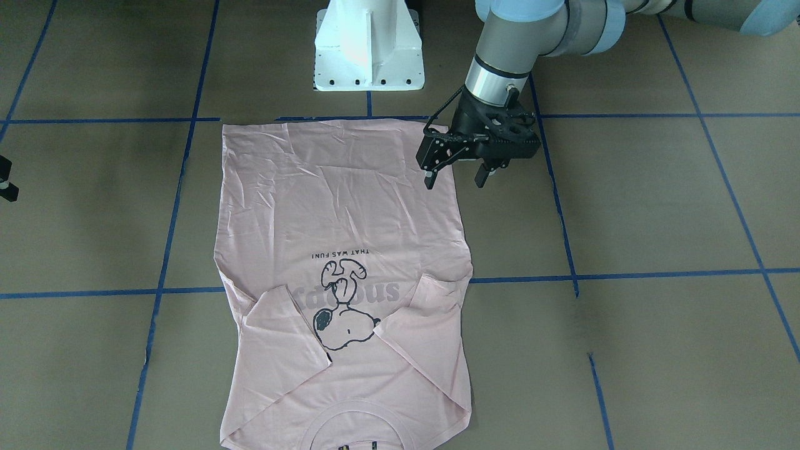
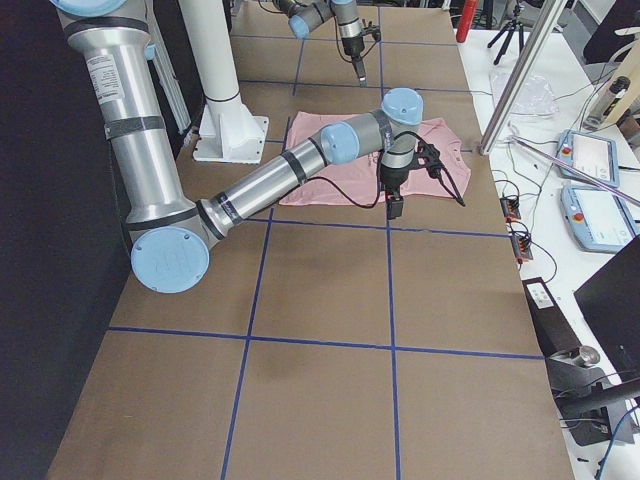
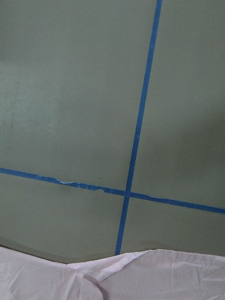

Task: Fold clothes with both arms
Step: 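Release the sleeve with the left gripper while the right gripper approaches the shirt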

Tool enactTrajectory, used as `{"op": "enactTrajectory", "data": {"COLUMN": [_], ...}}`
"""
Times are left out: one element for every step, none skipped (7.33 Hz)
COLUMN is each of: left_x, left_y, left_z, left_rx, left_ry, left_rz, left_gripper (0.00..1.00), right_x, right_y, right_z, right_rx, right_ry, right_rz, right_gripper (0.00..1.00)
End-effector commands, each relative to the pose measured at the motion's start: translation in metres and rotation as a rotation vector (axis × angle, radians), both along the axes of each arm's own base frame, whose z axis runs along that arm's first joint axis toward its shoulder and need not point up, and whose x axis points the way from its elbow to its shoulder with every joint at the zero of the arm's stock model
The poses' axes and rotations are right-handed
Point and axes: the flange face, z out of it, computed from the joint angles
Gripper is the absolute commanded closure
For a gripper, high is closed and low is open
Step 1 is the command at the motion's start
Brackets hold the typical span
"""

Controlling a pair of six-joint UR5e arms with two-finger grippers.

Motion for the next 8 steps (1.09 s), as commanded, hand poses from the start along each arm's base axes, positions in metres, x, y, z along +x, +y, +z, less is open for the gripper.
{"op": "enactTrajectory", "data": {"left_x": [0.031,0.040,0.042,0.038,0.025,0.013,0.010,0.007], "left_y": [0.059,0.077,0.083,0.085,0.091,0.097,0.098,0.099], "left_z": [0.040,0.051,0.050,0.045,0.041,0.045,0.045,0.040], "left_rx": [-0.045,-0.049,-0.037,-0.041,-0.035,-0.031,-0.032,-0.026], "left_ry": [-0.069,-0.087,-0.089,-0.074,-0.059,-0.055,-0.054,-0.044], "left_rz": [0.099,0.129,0.123,0.117,0.118,0.121,0.120,0.120], "left_gripper": [0.00,0.00,0.00,0.00,0.00,0.00,0.00,0.00], "right_x": [-0.033,-0.058,-0.085,-0.118,-0.160,-0.206,-0.247,-0.276], "right_y": [0.024,0.044,0.059,0.071,0.090,0.114,0.140,0.165], "right_z": [0.000,-0.013,-0.027,-0.041,-0.049,-0.052,-0.047,-0.047], "right_rx": [-0.093,-0.131,-0.151,-0.153,-0.173,-0.181,-0.181,-0.206], "right_ry": [-0.003,-0.012,-0.025,-0.076,-0.091,-0.078,-0.044,-0.038], "right_rz": [0.034,0.039,0.063,0.091,0.118,0.120,0.121,0.140], "right_gripper": [0.00,0.00,0.00,0.00,0.00,0.00,0.00,0.00]}}
